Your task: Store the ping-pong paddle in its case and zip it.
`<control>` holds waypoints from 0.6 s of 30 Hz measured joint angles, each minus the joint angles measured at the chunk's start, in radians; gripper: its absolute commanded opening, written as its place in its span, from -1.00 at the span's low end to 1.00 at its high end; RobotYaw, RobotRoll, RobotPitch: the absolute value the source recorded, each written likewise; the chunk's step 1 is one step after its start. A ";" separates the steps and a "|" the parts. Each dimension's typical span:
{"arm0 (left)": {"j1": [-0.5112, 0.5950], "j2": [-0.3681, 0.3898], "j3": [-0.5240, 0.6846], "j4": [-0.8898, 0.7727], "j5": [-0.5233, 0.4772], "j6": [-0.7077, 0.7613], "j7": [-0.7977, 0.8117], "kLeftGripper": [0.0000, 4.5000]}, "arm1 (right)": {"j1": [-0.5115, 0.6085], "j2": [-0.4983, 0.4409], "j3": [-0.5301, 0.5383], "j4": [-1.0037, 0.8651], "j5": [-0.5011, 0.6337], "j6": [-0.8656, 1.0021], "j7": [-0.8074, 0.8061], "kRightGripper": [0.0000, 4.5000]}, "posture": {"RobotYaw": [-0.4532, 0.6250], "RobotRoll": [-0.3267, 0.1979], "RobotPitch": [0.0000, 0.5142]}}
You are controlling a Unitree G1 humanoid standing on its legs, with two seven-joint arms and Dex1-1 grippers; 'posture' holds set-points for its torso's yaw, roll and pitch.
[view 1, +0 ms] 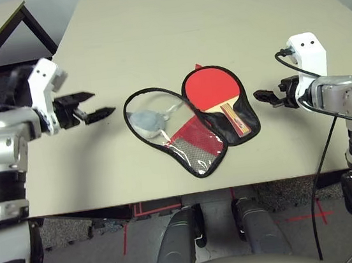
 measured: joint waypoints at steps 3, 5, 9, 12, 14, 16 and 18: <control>0.018 -0.008 -0.009 -0.067 -0.002 0.021 -0.002 1.00 | 0.000 0.000 0.001 0.000 0.000 -0.002 0.000 0.99 | -0.23 0.25 -0.36; 0.023 -0.028 -0.024 -0.115 -0.005 0.038 -0.002 1.00 | 0.000 -0.001 0.001 0.001 -0.001 -0.003 -0.003 0.99 | -0.24 0.25 -0.36; 0.022 -0.051 -0.050 -0.180 -0.013 0.082 -0.003 1.00 | 0.000 -0.001 0.001 0.001 -0.001 -0.004 -0.005 0.99 | -0.25 0.25 -0.35; 0.006 -0.065 -0.062 -0.207 -0.019 0.102 -0.003 1.00 | 0.000 -0.001 0.001 0.001 -0.002 -0.004 -0.006 0.99 | -0.26 0.25 -0.35; -0.013 -0.080 -0.078 -0.209 -0.018 0.105 -0.002 1.00 | 0.001 -0.001 0.000 0.001 -0.005 -0.004 -0.008 0.99 | -0.26 0.25 -0.36; -0.043 -0.110 -0.092 -0.207 -0.015 0.105 0.004 1.00 | 0.001 0.000 -0.001 0.001 -0.010 -0.005 -0.012 0.99 | -0.27 0.25 -0.36; -0.073 -0.135 -0.105 -0.204 -0.014 0.103 0.008 1.00 | 0.001 0.002 -0.002 0.000 -0.013 -0.006 -0.015 0.99 | -0.28 0.25 -0.36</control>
